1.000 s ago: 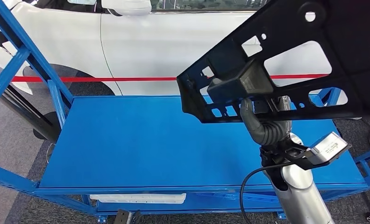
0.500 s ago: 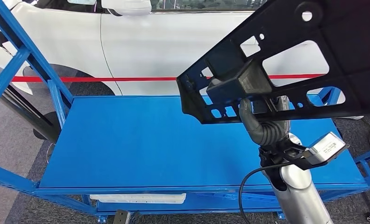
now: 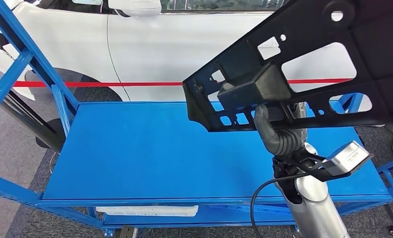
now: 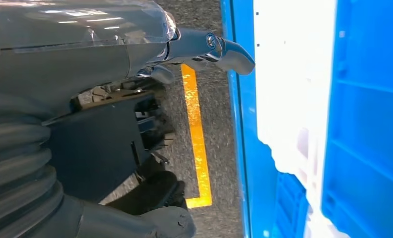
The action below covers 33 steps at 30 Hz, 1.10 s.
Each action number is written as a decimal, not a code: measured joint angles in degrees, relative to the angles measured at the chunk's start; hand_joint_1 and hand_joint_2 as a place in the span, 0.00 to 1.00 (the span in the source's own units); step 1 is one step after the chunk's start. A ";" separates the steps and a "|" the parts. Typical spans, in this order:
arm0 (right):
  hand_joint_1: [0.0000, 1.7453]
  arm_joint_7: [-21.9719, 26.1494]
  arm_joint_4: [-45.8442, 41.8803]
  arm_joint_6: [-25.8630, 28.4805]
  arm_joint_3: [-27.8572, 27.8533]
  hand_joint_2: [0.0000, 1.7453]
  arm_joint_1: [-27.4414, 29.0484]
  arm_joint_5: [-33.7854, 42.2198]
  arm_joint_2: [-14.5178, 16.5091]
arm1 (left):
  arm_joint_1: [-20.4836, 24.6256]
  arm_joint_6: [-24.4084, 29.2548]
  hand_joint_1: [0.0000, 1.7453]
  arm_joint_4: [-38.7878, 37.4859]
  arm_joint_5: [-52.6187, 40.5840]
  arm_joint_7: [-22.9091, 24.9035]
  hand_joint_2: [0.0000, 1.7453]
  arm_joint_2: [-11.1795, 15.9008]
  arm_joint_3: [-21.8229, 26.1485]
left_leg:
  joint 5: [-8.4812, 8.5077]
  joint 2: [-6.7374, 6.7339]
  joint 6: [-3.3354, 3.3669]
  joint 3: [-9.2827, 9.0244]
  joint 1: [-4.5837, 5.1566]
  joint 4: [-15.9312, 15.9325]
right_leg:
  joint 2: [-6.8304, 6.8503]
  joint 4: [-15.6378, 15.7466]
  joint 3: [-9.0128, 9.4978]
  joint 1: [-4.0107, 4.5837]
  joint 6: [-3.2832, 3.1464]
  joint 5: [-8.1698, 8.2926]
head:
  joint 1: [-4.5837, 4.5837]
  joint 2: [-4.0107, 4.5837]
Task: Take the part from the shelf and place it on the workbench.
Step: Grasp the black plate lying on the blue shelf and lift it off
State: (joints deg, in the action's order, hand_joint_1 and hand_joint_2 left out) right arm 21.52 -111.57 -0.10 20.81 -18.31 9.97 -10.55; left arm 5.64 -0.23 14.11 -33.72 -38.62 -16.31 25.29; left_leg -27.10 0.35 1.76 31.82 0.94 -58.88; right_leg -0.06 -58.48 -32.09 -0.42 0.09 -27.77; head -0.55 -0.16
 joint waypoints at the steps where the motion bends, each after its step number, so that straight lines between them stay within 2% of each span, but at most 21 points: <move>1: 1.00 0.05 -0.07 0.04 0.00 1.00 0.18 0.04 0.01 | -0.17 0.13 0.00 -0.01 -0.10 -0.09 1.00 0.08 0.00 | -0.03 0.00 0.10 0.02 0.09 -0.04 | 0.00 0.01 0.00 -0.05 0.09 0.01 | 0.00 0.01; 4: 1.00 0.11 -0.21 0.19 0.00 1.00 0.44 0.07 0.02 | -0.42 0.49 0.00 -0.03 -0.28 -0.23 1.00 0.28 0.00 | 0.29 0.00 0.67 0.05 0.21 0.10 | -0.01 0.17 0.05 -0.17 0.63 0.30 | 0.01 0.01; 6: 1.00 0.13 -0.36 0.25 -0.01 1.00 0.50 0.07 0.02 | -0.43 0.91 0.00 -0.07 -0.43 -0.26 1.00 0.31 0.00 | 1.11 -0.11 1.22 -0.20 -0.12 1.09 | -0.12 -0.59 -0.27 -0.06 0.92 -0.53 | 0.08 0.01; 8: 1.00 0.16 -0.46 0.28 0.01 1.00 0.59 0.08 0.03 | -0.45 1.78 0.00 -0.14 -0.67 -0.17 1.00 0.32 0.00 | 1.82 -0.24 1.63 -0.29 -0.42 2.00 | -0.22 -5.20 -2.25 0.07 1.07 -3.75 | 0.30 0.00; 10: 1.00 0.17 -0.47 0.32 0.05 1.00 0.88 0.10 0.05 | -0.60 2.92 0.00 -0.28 -1.01 0.04 1.00 0.43 0.00 | 2.03 -0.27 1.75 0.03 -0.44 2.05 | -0.21 -12.50 -5.49 -0.15 1.39 -7.09 | 0.47 0.00; 11: 1.00 0.16 -0.46 0.33 0.07 1.00 1.05 0.11 0.06 | -0.74 3.63 0.00 -0.37 -1.14 0.31 1.00 0.53 0.00 | 2.05 -0.26 1.72 0.19 -0.47 1.92 | -0.17 -14.82 -6.52 -0.42 1.60 -7.53 | 0.50 0.00; 12: 1.00 0.16 -0.46 0.35 0.08 1.00 1.17 0.13 0.06 | -0.89 4.46 0.00 -0.43 -1.32 0.77 1.00 0.68 0.00 | 2.04 -0.25 1.64 0.33 -0.54 1.73 | -0.12 -15.16 -6.64 -0.71 1.82 -6.84 | 0.52 0.00; 13: 1.00 0.16 -0.46 0.37 0.11 1.00 1.21 0.14 0.06 | -1.04 5.53 0.00 -0.48 -1.61 1.50 1.00 0.93 0.00 | 1.98 -0.24 1.49 0.44 -0.66 1.46 | -0.04 -13.31 -5.71 -1.02 2.05 -5.15 | 0.53 0.00; 14: 1.00 0.16 -0.46 0.42 0.16 1.00 1.20 0.18 0.06 | -1.18 6.81 0.00 -0.51 -2.08 2.60 1.00 1.27 -0.01 | 1.84 -0.21 1.25 0.56 -0.80 1.09 | 0.04 -9.74 -3.91 -1.32 2.29 -2.98 | 0.54 0.00; 16: 1.00 0.11 -0.45 0.66 0.32 1.00 1.01 0.46 0.05 | -1.43 9.54 0.00 -0.61 -3.26 5.46 1.00 2.33 -0.02 | 1.57 -0.11 0.45 1.11 -0.96 0.25 | -0.03 -3.26 -0.59 -1.37 2.36 -0.50 | 0.66 0.00; 18: 1.00 -0.20 -0.46 1.08 0.49 1.00 0.53 0.90 0.03 | -1.77 11.53 0.00 -0.78 -3.96 8.16 1.00 3.68 -0.03 | 1.67 -0.04 -0.45 1.70 -0.90 -0.30 | -0.26 -1.16 0.07 -1.04 1.72 -0.40 | 0.77 0.00; 20: 1.00 -0.63 -0.49 1.57 0.62 1.00 -0.05 1.23 0.01 | -2.26 12.69 0.00 -0.95 -4.32 10.20 1.00 4.99 -0.03 | 1.89 -0.01 -1.23 2.11 -0.91 -0.49 | -0.28 -0.99 -0.58 -1.04 0.75 -0.02 | 0.78 0.01; 21: 1.00 -0.79 -0.49 1.79 0.69 1.00 -0.31 1.37 -0.02 | -2.52 13.22 0.00 -1.04 -4.59 11.38 1.00 5.59 -0.02 | 1.35 0.00 -1.59 2.48 -0.99 -0.94 | -0.20 -0.96 -0.89 -1.11 0.25 0.26 | 0.75 0.01; 23: 1.00 -0.92 -0.49 2.18 0.87 1.00 -0.69 1.68 -0.05 | -2.86 14.28 0.00 -1.27 -5.34 14.59 1.00 6.61 -0.03 | -2.06 -0.03 -2.21 4.15 -1.19 -4.76 | 0.06 -0.81 -1.64 -1.22 -0.72 0.97 | 0.63 0.01; 25: 1.00 -0.93 -0.49 2.55 1.04 1.00 -0.81 1.92 -0.08 | -3.21 14.87 0.00 -1.43 -5.84 17.51 1.00 7.47 -0.04 | -6.73 -0.06 -2.67 6.74 -1.33 -12.23 | 0.24 -0.87 -2.67 -1.02 -1.17 1.70 | 0.52 0.01; 26: 1.00 -0.93 -0.49 2.66 1.09 1.00 -0.81 1.98 -0.08 | -3.40 14.96 0.00 -1.47 -5.95 18.35 1.00 7.84 -0.04 | -8.02 -0.06 -2.77 7.51 -1.37 -15.22 | 0.29 -0.93 -3.23 -0.90 -1.23 2.09 | 0.54 0.01; 27: 1.00 -0.93 -0.49 2.73 1.13 1.00 -0.81 2.01 -0.09 | -3.54 14.99 0.00 -1.50 -5.98 18.74 1.00 8.16 -0.04 | -8.16 -0.06 -2.76 7.38 -1.38 -16.39 | 0.32 -1.01 -3.80 -0.79 -1.24 2.48 | 0.53 0.01; 28: 1.00 -0.93 -0.49 2.73 1.15 1.00 -0.82 2.02 -0.10 | -3.61 15.02 0.00 -1.54 -6.01 19.14 1.00 8.44 -0.04 | -7.19 -0.06 -2.64 6.09 -1.38 -15.19 | 0.34 -1.09 -4.32 -0.70 -1.20 2.85 | 0.54 0.01; 31: 1.00 -0.91 -0.49 2.80 1.31 1.00 -0.98 2.10 -0.17 | -3.54 15.43 0.00 -1.60 -6.02 22.04 1.00 9.20 -0.02 | -3.47 -0.04 -1.84 -1.55 -1.21 -3.61 | 0.32 -1.20 -5.42 -0.51 -0.79 4.00 | 0.57 0.01; 32: 1.00 -0.91 -0.49 2.87 1.41 1.00 -1.08 2.14 -0.22 | -3.52 15.60 0.00 -1.63 -6.13 23.28 1.00 9.41 -0.01 | -2.97 -0.02 -1.60 -3.07 -1.05 -0.89 | 0.32 -1.13 -5.55 -0.48 -0.50 4.42 | 0.57 0.01; 33: 1.00 -0.89 -0.49 2.95 1.51 1.00 -1.19 2.16 -0.27 | -3.51 15.71 0.00 -1.68 -6.28 24.31 1.00 9.60 -0.01 | -2.91 0.00 -1.43 -3.65 -0.87 0.48 | 0.33 -1.03 -5.63 -0.51 -0.14 4.86 | 0.53 0.01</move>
State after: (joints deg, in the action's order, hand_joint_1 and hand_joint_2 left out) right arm 20.63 -112.06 2.85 22.32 -19.50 12.13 -10.82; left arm 2.12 15.48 12.43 -40.01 -14.31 -6.72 25.28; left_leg -30.01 0.34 0.32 28.16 0.07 -58.40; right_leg 0.27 -59.50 -37.72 -0.93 -0.05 -22.91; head -0.02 -0.16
